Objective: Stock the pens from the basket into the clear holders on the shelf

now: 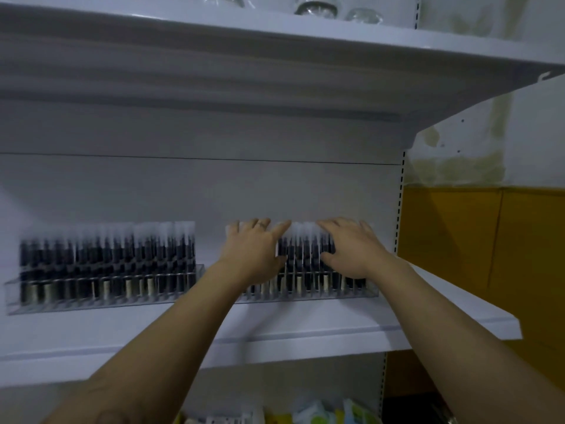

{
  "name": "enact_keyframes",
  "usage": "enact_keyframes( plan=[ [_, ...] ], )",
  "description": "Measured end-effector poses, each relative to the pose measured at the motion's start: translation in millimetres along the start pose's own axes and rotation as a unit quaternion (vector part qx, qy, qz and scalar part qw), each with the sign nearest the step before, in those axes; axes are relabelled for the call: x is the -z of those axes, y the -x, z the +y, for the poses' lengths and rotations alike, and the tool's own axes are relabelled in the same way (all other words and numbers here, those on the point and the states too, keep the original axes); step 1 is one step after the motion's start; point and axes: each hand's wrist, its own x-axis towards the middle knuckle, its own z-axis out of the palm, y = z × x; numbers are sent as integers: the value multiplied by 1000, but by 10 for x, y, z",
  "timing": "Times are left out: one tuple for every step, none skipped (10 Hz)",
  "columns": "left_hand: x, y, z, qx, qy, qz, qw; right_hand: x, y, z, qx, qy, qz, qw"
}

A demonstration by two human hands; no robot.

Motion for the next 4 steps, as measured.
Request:
enact_keyframes(
  plan=[
    [54, 52, -30, 1, 9, 17, 1000, 46, 50, -16, -10, -2, 8, 1000],
    [148, 159, -138, 14, 27, 42, 999, 174, 141, -53, -10, -9, 21, 1000],
    [244, 352, -277, 14, 36, 65, 997, 278, 274, -207, 15, -32, 56, 998],
    [330, 585, -383, -1, 46, 72, 996, 342, 423, -404, 36, -59, 76, 995]
  ],
)
